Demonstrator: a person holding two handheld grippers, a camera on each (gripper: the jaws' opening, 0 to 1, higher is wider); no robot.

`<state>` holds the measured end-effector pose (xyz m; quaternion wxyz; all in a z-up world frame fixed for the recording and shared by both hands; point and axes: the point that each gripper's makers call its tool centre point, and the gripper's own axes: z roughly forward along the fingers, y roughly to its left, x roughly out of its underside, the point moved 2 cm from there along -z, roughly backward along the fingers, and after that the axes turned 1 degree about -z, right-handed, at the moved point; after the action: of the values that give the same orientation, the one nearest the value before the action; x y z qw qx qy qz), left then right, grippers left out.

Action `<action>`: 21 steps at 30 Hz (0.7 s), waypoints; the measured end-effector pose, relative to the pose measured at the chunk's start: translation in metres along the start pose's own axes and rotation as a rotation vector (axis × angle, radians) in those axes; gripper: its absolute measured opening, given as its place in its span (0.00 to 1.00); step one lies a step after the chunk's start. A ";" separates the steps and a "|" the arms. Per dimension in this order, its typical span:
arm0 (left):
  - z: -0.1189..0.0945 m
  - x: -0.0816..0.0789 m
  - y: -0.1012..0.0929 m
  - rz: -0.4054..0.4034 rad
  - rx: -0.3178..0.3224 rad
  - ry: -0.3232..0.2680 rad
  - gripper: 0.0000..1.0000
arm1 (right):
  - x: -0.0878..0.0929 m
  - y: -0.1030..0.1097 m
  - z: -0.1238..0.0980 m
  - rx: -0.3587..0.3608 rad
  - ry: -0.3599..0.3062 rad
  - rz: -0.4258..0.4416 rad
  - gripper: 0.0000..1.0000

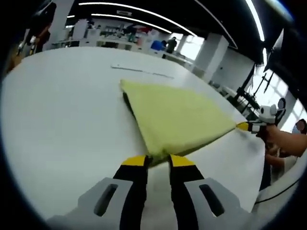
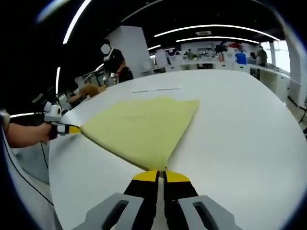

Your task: Fold the garment on the visible template until the final outline fits inside the template.

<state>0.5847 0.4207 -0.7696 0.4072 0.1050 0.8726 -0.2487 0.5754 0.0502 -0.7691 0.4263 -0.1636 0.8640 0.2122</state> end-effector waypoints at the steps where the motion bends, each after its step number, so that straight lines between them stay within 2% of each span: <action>1: -0.001 -0.001 -0.002 0.007 -0.001 -0.006 0.18 | -0.001 0.001 -0.001 0.003 -0.008 0.002 0.02; 5: -0.009 -0.006 -0.010 0.031 0.017 -0.035 0.22 | -0.008 0.004 -0.009 0.000 -0.046 0.020 0.06; 8: -0.013 -0.006 -0.016 0.077 0.018 -0.027 0.29 | -0.009 0.008 -0.014 -0.008 -0.053 0.017 0.08; 12: -0.021 -0.008 -0.022 0.088 0.029 -0.036 0.31 | -0.009 0.015 -0.022 -0.013 -0.058 0.006 0.12; 17: -0.032 -0.009 -0.027 0.063 0.039 -0.051 0.32 | -0.003 0.025 -0.030 -0.017 -0.032 -0.059 0.16; 21: -0.039 -0.009 -0.028 0.056 0.038 -0.058 0.37 | -0.001 0.031 -0.033 -0.016 -0.019 -0.105 0.20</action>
<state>0.5541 0.4172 -0.7313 0.4368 0.1298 0.8523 -0.2567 0.5390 0.0603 -0.7431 0.4436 -0.2102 0.8484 0.1981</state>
